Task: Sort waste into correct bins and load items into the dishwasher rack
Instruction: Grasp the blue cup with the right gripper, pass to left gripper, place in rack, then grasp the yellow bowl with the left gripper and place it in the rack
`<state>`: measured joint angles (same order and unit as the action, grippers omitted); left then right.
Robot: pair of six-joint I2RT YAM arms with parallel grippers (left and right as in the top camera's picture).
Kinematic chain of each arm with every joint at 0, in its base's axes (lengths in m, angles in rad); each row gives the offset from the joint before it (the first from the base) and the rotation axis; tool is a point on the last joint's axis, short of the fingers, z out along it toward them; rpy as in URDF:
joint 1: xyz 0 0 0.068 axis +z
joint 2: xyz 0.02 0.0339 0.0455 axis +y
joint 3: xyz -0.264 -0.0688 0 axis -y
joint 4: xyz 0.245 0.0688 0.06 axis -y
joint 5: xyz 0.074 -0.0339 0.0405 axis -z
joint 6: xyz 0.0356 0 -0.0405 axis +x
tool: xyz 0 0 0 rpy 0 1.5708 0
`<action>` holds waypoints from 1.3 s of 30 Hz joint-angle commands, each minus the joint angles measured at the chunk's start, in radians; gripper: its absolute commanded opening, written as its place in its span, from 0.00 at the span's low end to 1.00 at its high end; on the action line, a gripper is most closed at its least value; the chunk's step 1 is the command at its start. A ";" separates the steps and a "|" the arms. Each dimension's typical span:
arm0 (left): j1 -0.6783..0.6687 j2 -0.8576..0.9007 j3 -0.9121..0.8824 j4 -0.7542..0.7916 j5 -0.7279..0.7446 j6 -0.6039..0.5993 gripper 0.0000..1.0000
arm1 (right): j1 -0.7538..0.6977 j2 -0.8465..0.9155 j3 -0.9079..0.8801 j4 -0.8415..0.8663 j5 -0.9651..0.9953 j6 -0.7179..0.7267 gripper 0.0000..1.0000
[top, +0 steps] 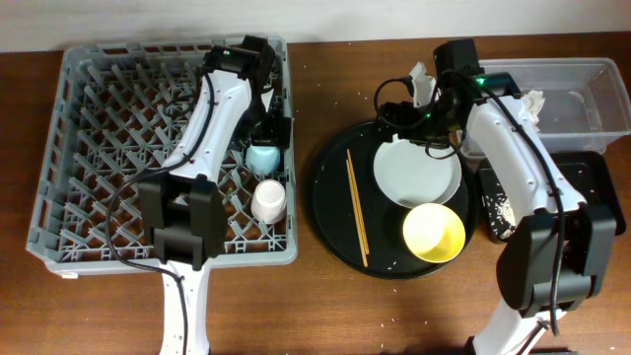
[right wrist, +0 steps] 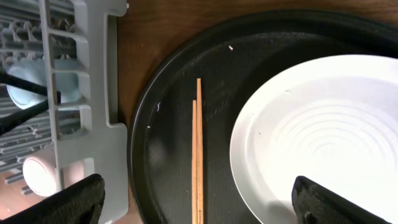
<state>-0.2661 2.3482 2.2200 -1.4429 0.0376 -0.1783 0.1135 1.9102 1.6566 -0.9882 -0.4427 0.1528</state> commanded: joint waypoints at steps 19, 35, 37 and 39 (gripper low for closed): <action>0.102 0.010 0.868 -0.245 0.087 -0.019 0.94 | 0.277 0.041 -0.083 -0.315 0.560 0.392 0.32; 0.106 0.010 0.868 -0.238 0.040 -0.019 0.95 | 0.334 -0.008 -0.257 -0.189 0.512 0.322 0.04; 0.106 0.010 0.868 -0.238 0.040 -0.019 0.95 | 0.351 -0.012 -0.223 -0.189 0.490 0.321 0.04; 0.106 0.010 0.868 -0.238 0.040 -0.019 0.95 | 0.359 -0.012 -0.218 -0.194 0.456 0.311 0.04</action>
<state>-0.1635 2.3581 3.0844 -1.6833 0.0921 -0.1848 0.4648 1.9232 1.4208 -1.1763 0.0525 0.4850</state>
